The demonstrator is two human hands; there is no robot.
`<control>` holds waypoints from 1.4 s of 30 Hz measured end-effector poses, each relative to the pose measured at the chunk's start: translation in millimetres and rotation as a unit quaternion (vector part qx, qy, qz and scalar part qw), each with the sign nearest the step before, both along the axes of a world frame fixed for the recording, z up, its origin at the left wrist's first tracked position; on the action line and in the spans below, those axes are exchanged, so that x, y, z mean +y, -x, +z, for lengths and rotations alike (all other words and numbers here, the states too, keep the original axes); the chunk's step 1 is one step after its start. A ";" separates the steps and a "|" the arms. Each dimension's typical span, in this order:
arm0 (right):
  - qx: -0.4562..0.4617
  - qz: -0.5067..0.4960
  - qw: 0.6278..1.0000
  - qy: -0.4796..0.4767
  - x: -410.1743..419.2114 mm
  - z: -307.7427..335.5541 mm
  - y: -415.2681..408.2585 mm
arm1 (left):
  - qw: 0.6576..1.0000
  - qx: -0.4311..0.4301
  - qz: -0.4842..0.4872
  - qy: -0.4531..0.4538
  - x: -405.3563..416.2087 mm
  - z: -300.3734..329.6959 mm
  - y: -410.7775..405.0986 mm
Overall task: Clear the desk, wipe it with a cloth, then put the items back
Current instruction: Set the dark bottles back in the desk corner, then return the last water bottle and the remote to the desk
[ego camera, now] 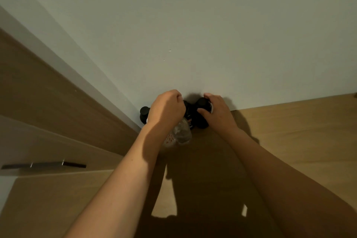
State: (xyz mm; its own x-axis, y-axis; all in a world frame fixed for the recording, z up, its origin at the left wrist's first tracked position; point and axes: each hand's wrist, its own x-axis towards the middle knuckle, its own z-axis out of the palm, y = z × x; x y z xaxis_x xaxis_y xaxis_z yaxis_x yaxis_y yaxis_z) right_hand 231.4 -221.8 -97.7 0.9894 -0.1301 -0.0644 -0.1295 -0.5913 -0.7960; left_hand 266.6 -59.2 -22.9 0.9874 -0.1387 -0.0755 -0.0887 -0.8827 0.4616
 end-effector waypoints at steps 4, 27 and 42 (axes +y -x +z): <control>-0.020 -0.021 0.999 0.034 -14.0 16.7 22.4 | 0.995 -0.091 -0.043 -0.007 -13.4 2.0 12.2; 0.004 -0.341 0.935 0.099 -219.9 45.2 348.4 | 0.929 -0.145 -0.341 -0.007 -281.4 -14.2 246.0; 0.016 -0.542 0.829 0.140 -359.3 34.3 634.2 | 0.810 -0.144 -0.568 0.035 -502.9 -19.2 490.8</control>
